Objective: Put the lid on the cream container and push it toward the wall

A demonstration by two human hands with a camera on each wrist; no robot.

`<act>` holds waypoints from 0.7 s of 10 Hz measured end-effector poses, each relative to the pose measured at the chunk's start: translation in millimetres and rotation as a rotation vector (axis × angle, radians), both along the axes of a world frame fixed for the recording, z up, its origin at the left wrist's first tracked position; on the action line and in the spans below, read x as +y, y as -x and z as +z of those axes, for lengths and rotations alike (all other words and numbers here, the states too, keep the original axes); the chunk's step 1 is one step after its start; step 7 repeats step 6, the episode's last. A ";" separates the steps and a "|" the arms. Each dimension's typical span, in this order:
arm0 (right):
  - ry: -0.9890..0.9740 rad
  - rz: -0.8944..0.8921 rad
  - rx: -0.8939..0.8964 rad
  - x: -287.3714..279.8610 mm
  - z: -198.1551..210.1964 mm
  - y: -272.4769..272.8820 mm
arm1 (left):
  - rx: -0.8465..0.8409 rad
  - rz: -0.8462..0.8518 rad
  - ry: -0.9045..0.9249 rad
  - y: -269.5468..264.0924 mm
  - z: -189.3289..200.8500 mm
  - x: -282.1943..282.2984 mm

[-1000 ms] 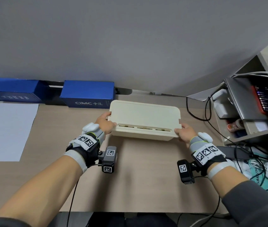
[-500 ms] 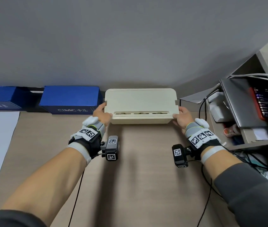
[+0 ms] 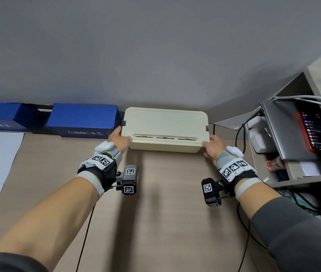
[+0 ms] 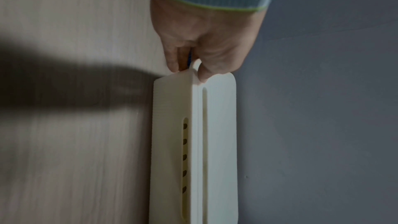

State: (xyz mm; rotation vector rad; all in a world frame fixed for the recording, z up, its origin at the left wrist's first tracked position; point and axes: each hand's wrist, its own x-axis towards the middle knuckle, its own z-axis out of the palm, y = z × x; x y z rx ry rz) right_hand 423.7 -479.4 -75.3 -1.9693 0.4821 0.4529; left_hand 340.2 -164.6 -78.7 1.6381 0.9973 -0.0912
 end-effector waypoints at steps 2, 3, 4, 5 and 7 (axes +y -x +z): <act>0.069 0.038 0.038 0.7 8.8 1.3 | -0.024 0.089 0.062 15.4 14.1 4.8; 0.079 0.080 0.055 3.9 20.9 5.3 | -0.051 0.119 0.013 28.6 37.1 8.3; 0.125 0.107 0.101 4.1 31.7 6.1 | -0.044 0.115 0.014 37.7 50.7 13.9; 0.168 0.184 0.077 12.2 52.1 10.4 | -0.080 0.088 0.049 48.6 67.3 25.0; 0.235 0.214 0.003 25.1 74.0 17.0 | -0.105 0.059 0.029 54.2 75.7 45.0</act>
